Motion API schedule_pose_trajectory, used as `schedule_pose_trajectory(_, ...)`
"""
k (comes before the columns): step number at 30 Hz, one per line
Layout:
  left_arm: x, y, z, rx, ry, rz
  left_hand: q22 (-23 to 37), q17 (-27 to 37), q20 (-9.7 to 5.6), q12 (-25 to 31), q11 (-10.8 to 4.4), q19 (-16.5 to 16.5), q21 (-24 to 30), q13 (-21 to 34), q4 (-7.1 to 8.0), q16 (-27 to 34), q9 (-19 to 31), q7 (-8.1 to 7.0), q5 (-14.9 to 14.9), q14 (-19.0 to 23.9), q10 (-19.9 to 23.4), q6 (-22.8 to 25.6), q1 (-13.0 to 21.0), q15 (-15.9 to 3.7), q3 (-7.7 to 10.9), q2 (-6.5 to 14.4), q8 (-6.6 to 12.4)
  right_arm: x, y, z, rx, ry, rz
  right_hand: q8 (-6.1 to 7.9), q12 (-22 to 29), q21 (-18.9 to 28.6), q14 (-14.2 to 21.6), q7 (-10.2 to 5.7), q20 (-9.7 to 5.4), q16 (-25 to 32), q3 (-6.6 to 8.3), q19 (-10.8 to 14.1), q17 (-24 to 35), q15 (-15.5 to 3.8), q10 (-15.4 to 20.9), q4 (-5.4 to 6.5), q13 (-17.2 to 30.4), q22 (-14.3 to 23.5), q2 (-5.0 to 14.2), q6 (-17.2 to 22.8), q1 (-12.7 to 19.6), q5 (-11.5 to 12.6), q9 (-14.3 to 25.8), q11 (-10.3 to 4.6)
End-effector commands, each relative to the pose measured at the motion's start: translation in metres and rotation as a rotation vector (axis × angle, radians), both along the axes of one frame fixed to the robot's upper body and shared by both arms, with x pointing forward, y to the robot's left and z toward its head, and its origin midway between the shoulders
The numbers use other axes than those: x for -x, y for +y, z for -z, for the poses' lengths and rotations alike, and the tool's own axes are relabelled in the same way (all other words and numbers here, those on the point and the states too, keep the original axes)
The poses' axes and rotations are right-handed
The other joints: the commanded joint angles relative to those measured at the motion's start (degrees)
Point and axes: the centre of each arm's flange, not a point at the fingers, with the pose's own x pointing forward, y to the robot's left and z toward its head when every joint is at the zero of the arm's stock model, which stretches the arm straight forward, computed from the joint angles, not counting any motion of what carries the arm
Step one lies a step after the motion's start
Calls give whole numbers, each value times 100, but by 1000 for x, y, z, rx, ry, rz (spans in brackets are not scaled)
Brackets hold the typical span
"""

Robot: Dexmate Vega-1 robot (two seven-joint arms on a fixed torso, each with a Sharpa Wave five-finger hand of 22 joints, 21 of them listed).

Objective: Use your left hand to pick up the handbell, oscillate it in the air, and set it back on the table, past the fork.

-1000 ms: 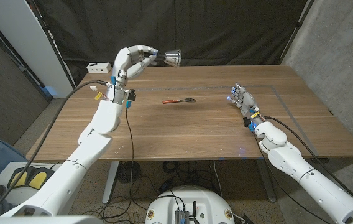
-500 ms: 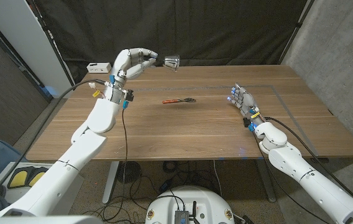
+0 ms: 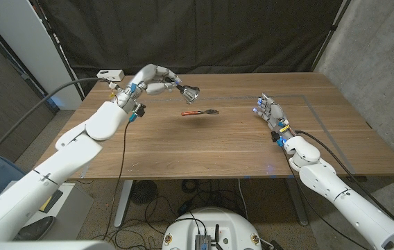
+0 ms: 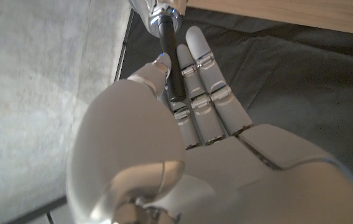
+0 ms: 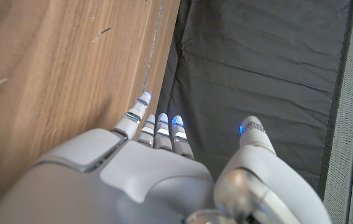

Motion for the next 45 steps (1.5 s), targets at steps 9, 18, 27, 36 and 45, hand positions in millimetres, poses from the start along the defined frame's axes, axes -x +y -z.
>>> schedule_pose_trajectory(9,37,-1,-1,-527,-112,-662,19,16,23,5,-17,25,56,38,8,49,7,-5,21,596,72,55,88,-541,35,57,29,-3,1,0,2,-8,-15,26,0,-5,40,38,0,-4,-23,55,18,10,7,-14,27,29,8,47,55,4,22,60)
schedule_pose_trajectory(18,49,4,-6,-720,-71,-945,20,11,17,-11,-36,27,81,49,15,47,-9,-33,21,600,97,69,77,-573,34,51,25,-5,1,1,-3,-2,-19,26,0,-4,47,37,5,-1,-27,59,18,11,10,-13,27,29,6,52,54,4,22,51)
schedule_pose_trajectory(27,62,5,-2,-746,-259,-1375,20,9,-18,-40,-118,32,112,63,33,60,-29,-81,18,631,112,100,39,-621,17,35,26,-8,4,3,4,5,-30,26,1,-3,56,39,9,2,-33,63,19,11,12,-11,27,29,5,55,50,3,22,45)
schedule_pose_trajectory(36,66,16,-4,-731,-397,-1482,14,4,-59,-96,-160,-32,114,50,60,33,-49,-161,13,571,117,95,-13,-649,4,36,17,-9,3,4,4,12,-32,25,1,-3,56,41,9,2,-38,66,20,25,14,-9,27,29,4,53,47,3,22,46)
schedule_pose_trajectory(45,74,20,-15,-792,-425,-1694,10,6,-87,-138,-190,-73,122,60,77,26,-66,-181,8,546,114,79,-52,-681,-6,43,8,-10,2,5,7,17,-33,24,2,-3,63,38,11,4,-40,67,20,11,17,-9,27,29,5,53,48,4,22,40)
